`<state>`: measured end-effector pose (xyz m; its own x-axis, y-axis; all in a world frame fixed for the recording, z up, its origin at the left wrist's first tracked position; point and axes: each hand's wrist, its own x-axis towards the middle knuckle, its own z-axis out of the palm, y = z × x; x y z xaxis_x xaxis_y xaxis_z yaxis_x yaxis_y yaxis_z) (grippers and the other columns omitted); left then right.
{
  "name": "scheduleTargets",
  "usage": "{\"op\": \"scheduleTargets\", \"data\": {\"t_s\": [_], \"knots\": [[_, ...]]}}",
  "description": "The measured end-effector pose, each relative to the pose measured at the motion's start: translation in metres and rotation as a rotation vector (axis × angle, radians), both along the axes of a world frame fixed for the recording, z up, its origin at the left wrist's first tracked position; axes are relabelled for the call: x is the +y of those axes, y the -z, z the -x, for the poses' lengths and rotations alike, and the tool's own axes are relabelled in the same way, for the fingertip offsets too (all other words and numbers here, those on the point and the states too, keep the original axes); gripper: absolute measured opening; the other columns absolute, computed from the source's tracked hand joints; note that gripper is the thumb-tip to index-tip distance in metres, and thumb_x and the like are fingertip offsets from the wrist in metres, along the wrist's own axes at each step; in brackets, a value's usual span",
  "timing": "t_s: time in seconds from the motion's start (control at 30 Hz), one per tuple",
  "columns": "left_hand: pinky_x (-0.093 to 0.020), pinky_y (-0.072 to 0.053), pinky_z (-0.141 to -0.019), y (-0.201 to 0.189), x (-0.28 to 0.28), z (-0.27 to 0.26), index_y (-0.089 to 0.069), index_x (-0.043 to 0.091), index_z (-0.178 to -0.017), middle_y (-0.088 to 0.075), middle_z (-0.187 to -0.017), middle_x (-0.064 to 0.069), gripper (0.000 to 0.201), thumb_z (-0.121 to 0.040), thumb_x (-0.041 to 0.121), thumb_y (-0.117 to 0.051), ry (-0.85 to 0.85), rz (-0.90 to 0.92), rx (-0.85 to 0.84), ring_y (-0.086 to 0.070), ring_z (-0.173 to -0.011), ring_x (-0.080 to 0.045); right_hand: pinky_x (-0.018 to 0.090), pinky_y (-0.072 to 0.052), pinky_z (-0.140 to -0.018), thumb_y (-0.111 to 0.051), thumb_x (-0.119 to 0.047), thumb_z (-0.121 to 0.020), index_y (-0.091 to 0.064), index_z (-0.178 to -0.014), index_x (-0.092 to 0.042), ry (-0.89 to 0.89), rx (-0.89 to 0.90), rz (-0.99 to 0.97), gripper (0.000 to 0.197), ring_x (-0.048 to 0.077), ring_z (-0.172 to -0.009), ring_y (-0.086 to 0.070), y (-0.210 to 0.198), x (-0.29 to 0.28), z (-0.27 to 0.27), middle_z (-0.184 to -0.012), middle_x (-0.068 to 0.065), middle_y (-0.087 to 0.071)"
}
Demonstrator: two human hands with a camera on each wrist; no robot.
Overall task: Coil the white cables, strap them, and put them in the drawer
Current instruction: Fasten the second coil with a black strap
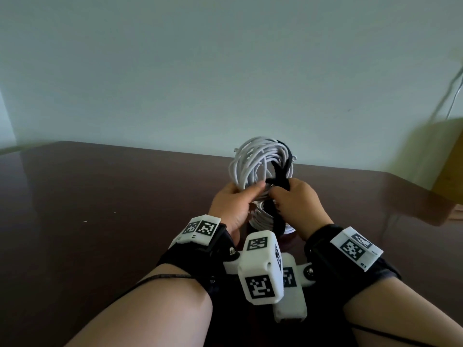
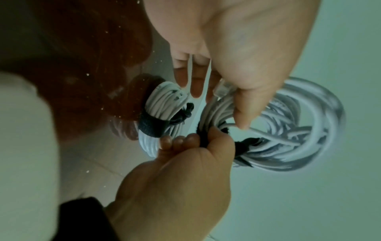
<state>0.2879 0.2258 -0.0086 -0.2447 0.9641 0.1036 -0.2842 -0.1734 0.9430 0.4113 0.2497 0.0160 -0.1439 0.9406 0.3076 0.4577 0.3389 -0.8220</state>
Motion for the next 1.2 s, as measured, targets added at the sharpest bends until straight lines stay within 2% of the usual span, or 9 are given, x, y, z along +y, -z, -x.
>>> {"op": "scheduleTargets", "data": {"t_s": [0.1, 0.2, 0.43, 0.63, 0.77, 0.83, 0.97, 1.07, 1.2], "knots": [[-0.027, -0.046, -0.062, -0.001, 0.001, 0.000, -0.065, 0.010, -0.097, -0.069, -0.084, -0.010, 0.021, -0.081, 0.022, -0.072, 0.021, 0.044, -0.080, -0.061, -0.065, -0.017, 0.019, -0.037, -0.051, -0.051, -0.016, -0.089, -0.046, -0.099, -0.009, 0.048, -0.068, -0.125, 0.013, 0.005, -0.062, -0.048, -0.003, 0.000, 0.000, -0.073, -0.005, -0.051], [-0.026, -0.049, -0.062, -0.001, 0.000, 0.000, -0.062, 0.005, -0.110, -0.067, -0.094, -0.014, 0.036, -0.083, 0.026, -0.069, 0.072, 0.086, -0.149, -0.062, -0.070, -0.018, 0.012, -0.036, -0.050, -0.053, -0.017, -0.091, -0.036, -0.114, -0.014, 0.045, -0.049, -0.155, 0.029, 0.000, -0.065, -0.048, -0.003, 0.000, -0.002, -0.077, -0.012, -0.046], [-0.030, -0.050, -0.069, -0.001, -0.003, -0.003, -0.064, 0.007, -0.099, -0.068, -0.086, -0.013, 0.028, -0.083, 0.029, -0.068, 0.069, 0.082, -0.250, -0.063, -0.073, -0.022, 0.018, -0.039, -0.058, -0.071, -0.043, -0.078, -0.039, -0.121, -0.015, 0.095, 0.005, -0.142, 0.060, 0.006, -0.072, -0.053, 0.001, 0.003, -0.011, -0.082, -0.006, -0.052], [-0.030, -0.050, -0.063, -0.001, -0.004, -0.003, -0.065, 0.007, -0.092, -0.069, -0.079, -0.012, 0.031, -0.078, 0.035, -0.072, 0.049, 0.083, -0.248, -0.065, -0.065, -0.021, 0.026, -0.051, -0.061, -0.060, -0.048, -0.085, -0.037, -0.132, -0.014, 0.074, 0.290, 0.063, 0.062, 0.016, -0.087, -0.063, 0.004, 0.009, -0.015, -0.093, -0.009, -0.051], [-0.026, -0.049, -0.052, -0.001, -0.006, 0.002, -0.065, 0.006, -0.103, -0.069, -0.077, -0.012, 0.048, -0.077, 0.046, -0.070, 0.025, 0.084, -0.215, -0.064, -0.056, -0.018, 0.034, -0.051, -0.067, -0.055, -0.054, -0.084, -0.052, -0.109, -0.016, 0.090, 0.317, 0.069, 0.045, 0.018, -0.085, -0.061, 0.006, 0.015, -0.019, -0.095, -0.003, -0.059], [-0.024, -0.047, -0.049, -0.002, -0.007, 0.003, -0.064, 0.006, -0.103, -0.068, -0.074, -0.012, 0.046, -0.080, 0.046, -0.067, 0.002, 0.082, -0.207, -0.063, -0.053, -0.017, 0.031, -0.045, -0.068, -0.052, -0.039, -0.089, -0.053, -0.095, -0.016, 0.159, 0.242, 0.013, 0.024, 0.014, -0.074, -0.055, 0.004, 0.019, -0.024, -0.083, -0.004, -0.058], [-0.023, -0.045, -0.047, -0.003, -0.010, 0.004, -0.065, 0.011, -0.092, -0.067, -0.069, -0.009, 0.035, -0.082, 0.045, -0.066, -0.053, 0.099, -0.184, -0.062, -0.050, -0.015, 0.033, -0.037, -0.082, -0.055, -0.028, -0.081, -0.051, -0.108, -0.017, 0.302, -0.113, 0.113, 0.030, 0.027, -0.106, -0.046, 0.010, 0.024, -0.035, -0.107, 0.004, -0.053], [-0.022, -0.045, -0.044, -0.002, -0.012, 0.004, -0.064, 0.012, -0.091, -0.067, -0.070, -0.009, 0.033, -0.082, 0.044, -0.066, -0.067, 0.121, -0.166, -0.062, -0.050, -0.015, 0.031, -0.038, -0.070, -0.059, -0.035, -0.071, -0.049, -0.081, -0.008, 0.227, -0.274, 0.273, 0.031, 0.027, -0.084, -0.052, 0.018, 0.028, -0.036, -0.083, 0.008, -0.055], [-0.024, -0.041, -0.045, -0.002, -0.017, -0.003, -0.065, 0.012, -0.092, -0.068, -0.069, -0.009, 0.033, -0.081, 0.042, -0.068, -0.068, 0.151, -0.119, -0.062, -0.051, -0.017, 0.028, -0.036, -0.052, -0.063, -0.036, -0.083, -0.052, -0.061, -0.007, 0.146, -0.296, 0.310, 0.038, 0.022, -0.063, -0.052, 0.020, 0.029, -0.040, -0.060, 0.004, -0.052]]}}
